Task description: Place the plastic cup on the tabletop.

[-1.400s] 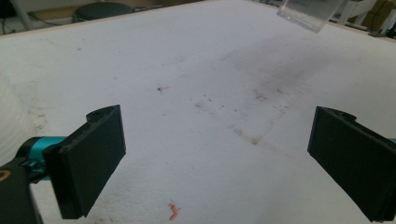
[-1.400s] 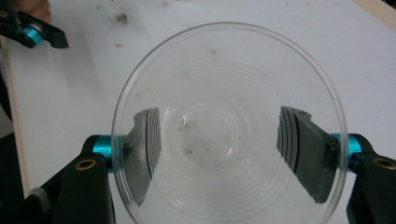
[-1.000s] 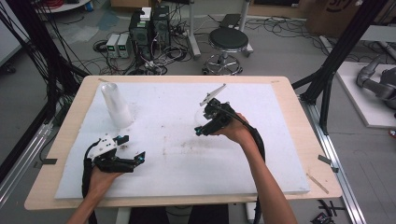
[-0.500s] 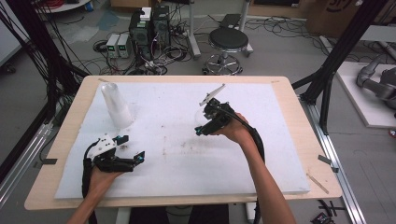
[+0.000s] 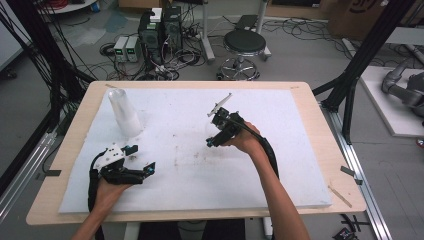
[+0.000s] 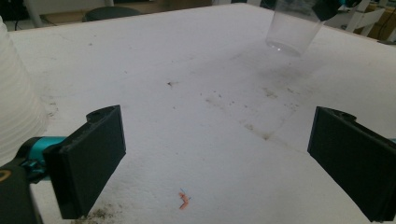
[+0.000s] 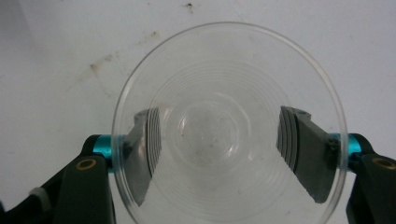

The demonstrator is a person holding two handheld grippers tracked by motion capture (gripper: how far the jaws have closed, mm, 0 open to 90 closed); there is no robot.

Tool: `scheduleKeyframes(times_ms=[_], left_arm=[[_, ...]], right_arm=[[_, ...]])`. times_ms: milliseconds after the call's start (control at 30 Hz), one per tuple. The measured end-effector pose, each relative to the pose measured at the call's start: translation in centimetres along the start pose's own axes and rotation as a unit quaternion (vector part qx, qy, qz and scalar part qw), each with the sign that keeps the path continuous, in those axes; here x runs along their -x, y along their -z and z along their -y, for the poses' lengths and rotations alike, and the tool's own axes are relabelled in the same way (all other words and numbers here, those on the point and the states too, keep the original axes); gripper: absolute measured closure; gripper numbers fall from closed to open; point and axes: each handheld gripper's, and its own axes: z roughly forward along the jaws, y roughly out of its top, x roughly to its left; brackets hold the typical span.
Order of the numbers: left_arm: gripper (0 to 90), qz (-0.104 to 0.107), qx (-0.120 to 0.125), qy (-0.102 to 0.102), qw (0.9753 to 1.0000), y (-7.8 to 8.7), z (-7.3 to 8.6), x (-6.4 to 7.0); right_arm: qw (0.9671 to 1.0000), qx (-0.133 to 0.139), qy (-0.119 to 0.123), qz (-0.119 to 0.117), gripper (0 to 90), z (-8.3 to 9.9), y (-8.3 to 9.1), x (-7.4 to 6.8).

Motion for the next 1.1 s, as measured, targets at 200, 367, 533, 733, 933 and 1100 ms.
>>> scheduleKeyframes(times_ms=[200,367,533,733,933,1100], left_arm=[[4.2,0.0,0.0,-0.002,1.0,0.0,0.0,0.1],[4.2,-0.001,-0.001,-0.003,1.0,0.0,0.0,0.1],[4.2,0.0,-0.002,-0.004,1.0,0.0,0.0,0.1],[4.2,0.0,-0.004,-0.007,1.0,-0.1,0.0,0.2],[4.2,0.001,-0.003,-0.003,1.0,0.0,0.0,0.1],[4.2,0.002,-0.003,-0.003,1.0,-0.1,0.0,0.1]], right_arm=[[0.9999,-0.016,0.003,-0.002,30.7,-0.5,-1.4,0.0],[0.9995,-0.028,0.011,0.005,30.7,-0.7,-2.2,0.0],[0.9992,-0.037,0.013,0.007,30.7,-0.9,-2.9,-0.3],[0.999,-0.044,0.01,0.005,30.6,-1.1,-3.7,-0.4],[0.9992,-0.037,0.01,0.008,30.7,-1.3,-4.0,-0.5],[0.9992,-0.038,0.008,0.008,30.7,-1.2,-4.0,-0.4]])
